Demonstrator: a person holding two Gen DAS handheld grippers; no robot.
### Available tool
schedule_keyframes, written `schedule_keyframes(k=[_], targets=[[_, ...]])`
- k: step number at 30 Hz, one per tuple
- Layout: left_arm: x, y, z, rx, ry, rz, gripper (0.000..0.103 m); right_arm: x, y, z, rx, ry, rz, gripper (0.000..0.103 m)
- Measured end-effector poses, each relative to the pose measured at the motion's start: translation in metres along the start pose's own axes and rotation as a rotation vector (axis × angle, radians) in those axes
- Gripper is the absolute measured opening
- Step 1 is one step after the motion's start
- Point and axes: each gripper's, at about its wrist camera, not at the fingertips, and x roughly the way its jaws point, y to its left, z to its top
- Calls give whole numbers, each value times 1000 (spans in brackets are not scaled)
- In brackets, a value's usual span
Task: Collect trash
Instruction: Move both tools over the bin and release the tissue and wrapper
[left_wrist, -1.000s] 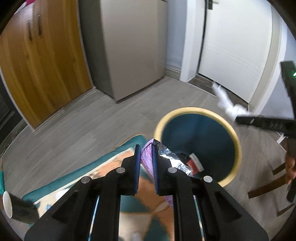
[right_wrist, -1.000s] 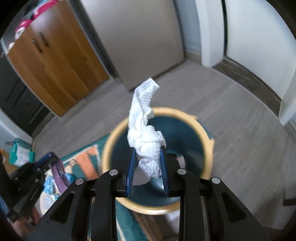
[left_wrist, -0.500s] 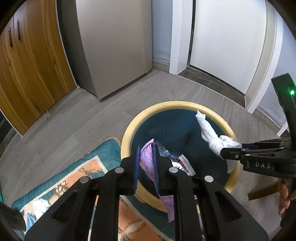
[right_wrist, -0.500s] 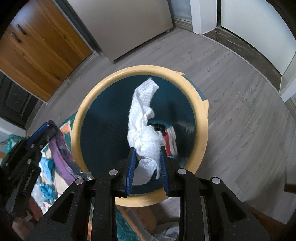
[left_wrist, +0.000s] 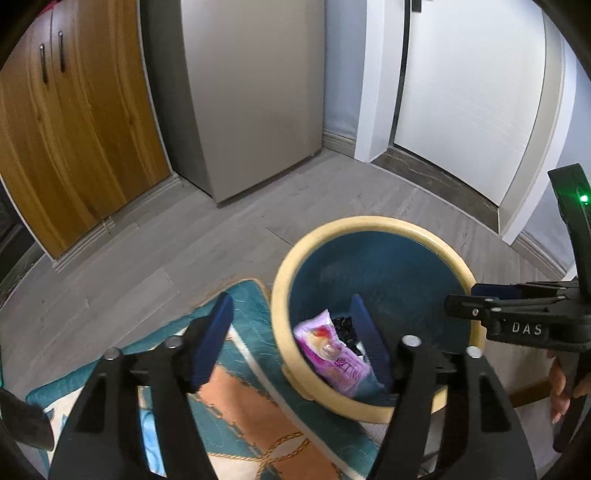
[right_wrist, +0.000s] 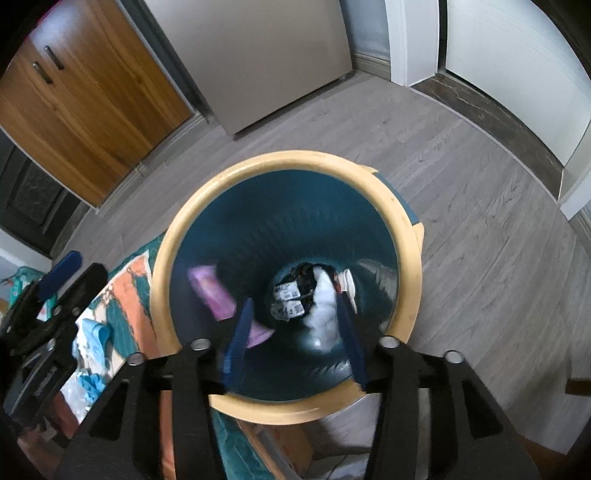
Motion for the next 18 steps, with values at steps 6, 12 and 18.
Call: schedule_keyframes(k=[6, 12, 18], targets=[[-35, 25, -8, -41, -36, 48, 97, -19, 10, 2, -3, -64, 5, 92], [-72, 56, -16, -74, -34, 89, 97, -45, 31, -6, -4, -123, 8, 96], [-139, 93, -29, -85, -96, 121, 97, -62, 63, -20, -25, -152, 15, 97]])
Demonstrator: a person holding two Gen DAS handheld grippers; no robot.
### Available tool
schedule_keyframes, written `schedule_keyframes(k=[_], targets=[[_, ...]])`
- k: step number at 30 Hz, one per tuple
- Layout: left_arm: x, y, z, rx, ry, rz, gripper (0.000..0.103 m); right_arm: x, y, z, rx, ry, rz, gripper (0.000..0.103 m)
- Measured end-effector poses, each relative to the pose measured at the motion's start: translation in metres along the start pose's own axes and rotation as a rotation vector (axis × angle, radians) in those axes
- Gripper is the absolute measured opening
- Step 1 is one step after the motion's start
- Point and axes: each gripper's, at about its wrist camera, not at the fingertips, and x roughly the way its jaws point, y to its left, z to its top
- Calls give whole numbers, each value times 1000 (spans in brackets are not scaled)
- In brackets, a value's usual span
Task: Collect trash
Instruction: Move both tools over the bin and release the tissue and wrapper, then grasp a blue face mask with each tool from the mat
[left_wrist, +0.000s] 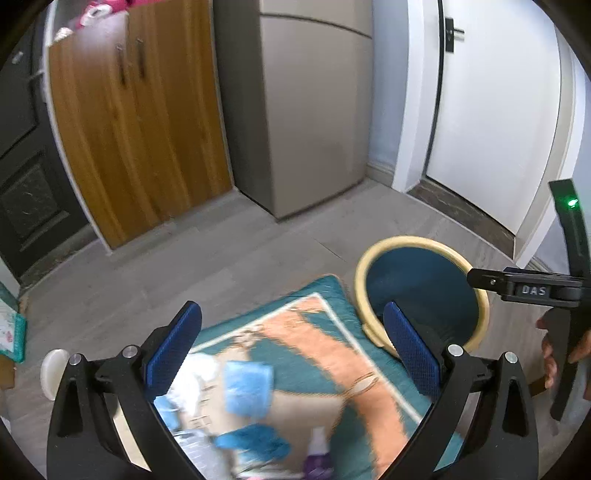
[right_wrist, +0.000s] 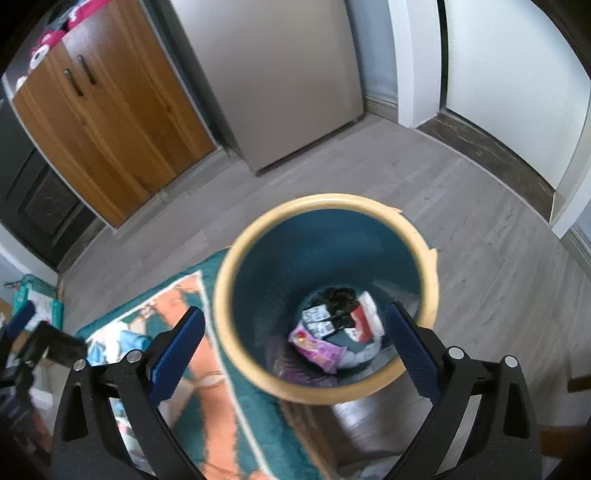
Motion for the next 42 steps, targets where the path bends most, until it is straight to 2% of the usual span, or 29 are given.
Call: schedule_keyframes(k=[6, 11, 14, 18, 19, 26, 28, 30, 42], targets=[[-52, 63, -18, -75, -49, 82, 97, -5, 45, -16, -42, 11, 38, 98], [-72, 122, -48, -138, -84, 227, 97, 1, 83, -29, -117, 32, 38, 98], [-76, 147, -62, -179, -61, 213, 97, 6, 104, -36, -141, 43, 44, 98], [-84, 163, -77, -128, -103, 320, 97, 19, 134, -45, -164, 76, 62, 98], [-82, 166, -79, -112, -92, 334, 97, 22, 139, -46, -170, 82, 60, 98], [-63, 181, -88, -166, -53, 258, 97, 51, 176, -59, -199, 125, 63, 98], [-53, 177, -93, -149, -20, 221, 97, 60, 184, -62, -201, 136, 69, 98], [-44, 172, -98, -115, -21, 183, 97, 68, 190, -63, -205, 137, 69, 98], [26, 160, -118, -63, 111, 94, 97, 117, 210, -70, -263, 177, 27, 98]])
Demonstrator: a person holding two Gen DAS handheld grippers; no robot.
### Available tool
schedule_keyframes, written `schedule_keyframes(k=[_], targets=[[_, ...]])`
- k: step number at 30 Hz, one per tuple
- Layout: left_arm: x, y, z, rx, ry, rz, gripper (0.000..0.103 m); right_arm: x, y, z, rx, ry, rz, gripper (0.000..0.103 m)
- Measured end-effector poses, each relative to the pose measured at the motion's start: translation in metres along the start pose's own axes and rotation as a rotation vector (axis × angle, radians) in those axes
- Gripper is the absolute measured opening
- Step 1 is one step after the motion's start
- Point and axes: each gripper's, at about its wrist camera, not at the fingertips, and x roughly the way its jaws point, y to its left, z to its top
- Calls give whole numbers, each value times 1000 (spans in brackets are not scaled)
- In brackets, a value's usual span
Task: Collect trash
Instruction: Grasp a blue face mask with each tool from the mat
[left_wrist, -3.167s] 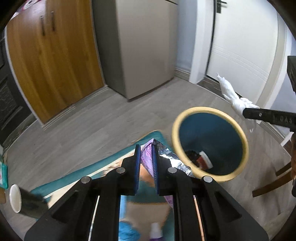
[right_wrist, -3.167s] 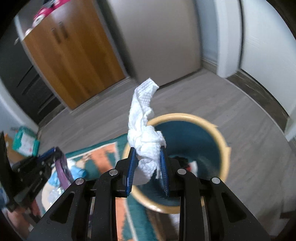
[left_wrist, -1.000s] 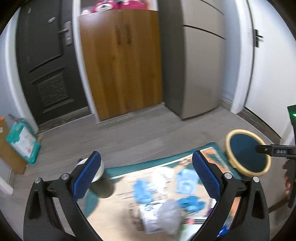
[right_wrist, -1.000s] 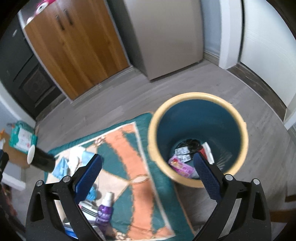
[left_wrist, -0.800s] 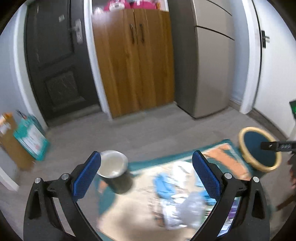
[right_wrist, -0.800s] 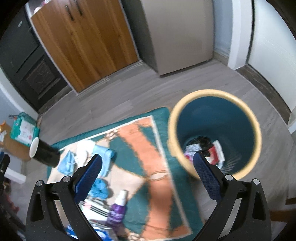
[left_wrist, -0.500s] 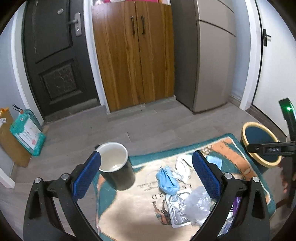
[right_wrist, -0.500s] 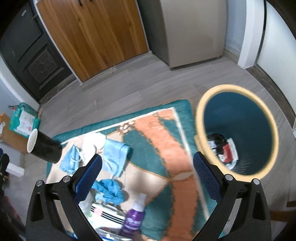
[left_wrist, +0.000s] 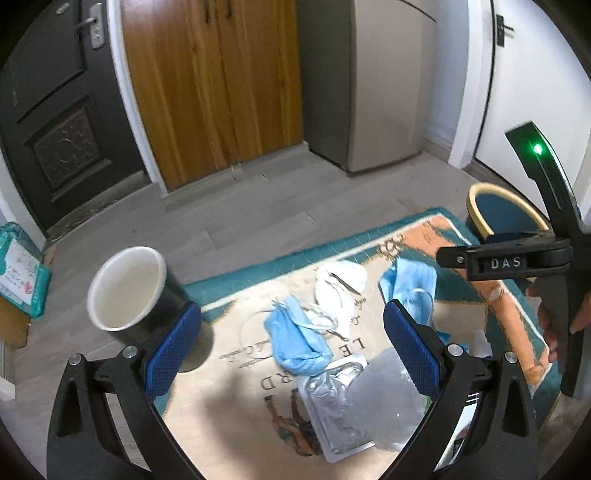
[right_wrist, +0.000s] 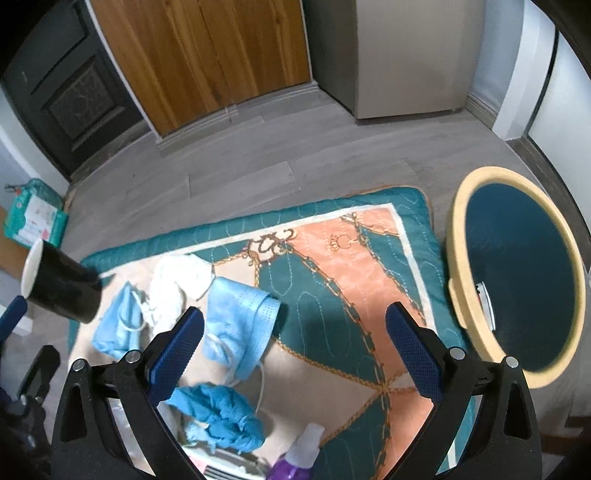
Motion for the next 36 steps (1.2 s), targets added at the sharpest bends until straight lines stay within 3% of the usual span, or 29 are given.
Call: schedule_keyframes(k=[5, 10, 12, 14, 15, 17, 22, 25, 36], targets=[[25, -6, -4, 2, 68, -21, 91, 13, -4, 3, 42, 8, 57, 98], [49, -7, -14, 9, 145, -18, 84, 27, 6, 1, 2, 32, 87, 94], [56, -5, -18, -18, 181, -28, 77, 34, 13, -1, -27, 53, 96, 85], [62, -2, -20, -42, 211, -33, 66, 39, 20, -4, -50, 84, 104, 62], [65, 0, -22, -53, 227, -35, 63, 41, 21, -5, -55, 92, 113, 57], [68, 2, -24, -67, 252, -43, 46, 41, 24, -7, -66, 106, 126, 35], [66, 3, -25, -68, 276, -39, 22, 32, 25, -6, -87, 84, 146, 16], [59, 3, -25, -65, 274, -34, 11, 22, 26, -4, -98, 64, 159, 9], [-1, 2, -3, -74, 123, 28, 10, -51, 15, 1, -84, -68, 214, 5]])
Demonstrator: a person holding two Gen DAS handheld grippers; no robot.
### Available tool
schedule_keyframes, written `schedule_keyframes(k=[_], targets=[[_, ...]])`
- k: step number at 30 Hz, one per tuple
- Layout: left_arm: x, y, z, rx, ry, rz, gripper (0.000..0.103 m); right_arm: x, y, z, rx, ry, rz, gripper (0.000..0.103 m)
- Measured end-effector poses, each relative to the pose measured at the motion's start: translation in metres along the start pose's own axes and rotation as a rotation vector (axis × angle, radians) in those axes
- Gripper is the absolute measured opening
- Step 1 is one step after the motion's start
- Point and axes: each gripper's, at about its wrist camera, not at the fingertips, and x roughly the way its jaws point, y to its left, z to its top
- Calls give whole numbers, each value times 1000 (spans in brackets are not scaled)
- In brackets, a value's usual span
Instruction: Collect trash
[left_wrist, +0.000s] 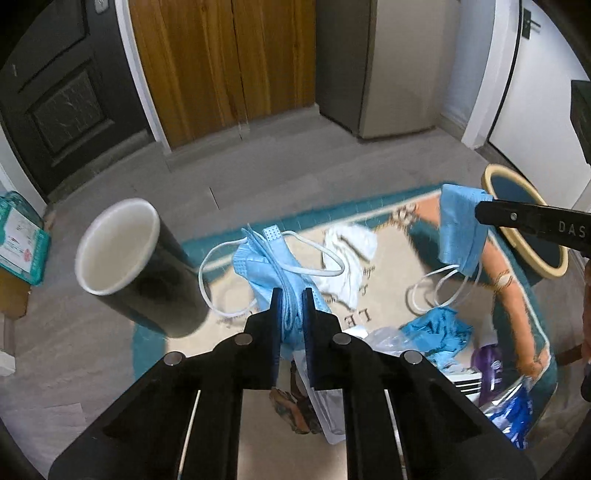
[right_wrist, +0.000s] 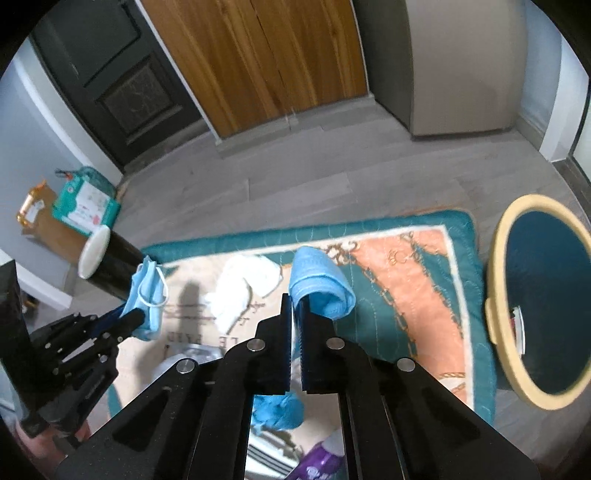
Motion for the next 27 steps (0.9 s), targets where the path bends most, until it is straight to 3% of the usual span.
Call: schedule_keyframes(k=[6, 13, 20, 27], targets=[[-44, -16, 11, 44, -122, 43, 10, -48, -1, 2, 25, -89, 28, 5], [-73, -31, 25, 46, -184, -3, 10, -106, -14, 2, 2, -185, 9, 5], [-72, -54, 38, 52, -207, -52, 10, -156, -66, 1, 38, -253, -81, 5], [-63, -96, 45, 106, -200, -93, 10, -180, -118, -5, 103, -295, -135, 5]])
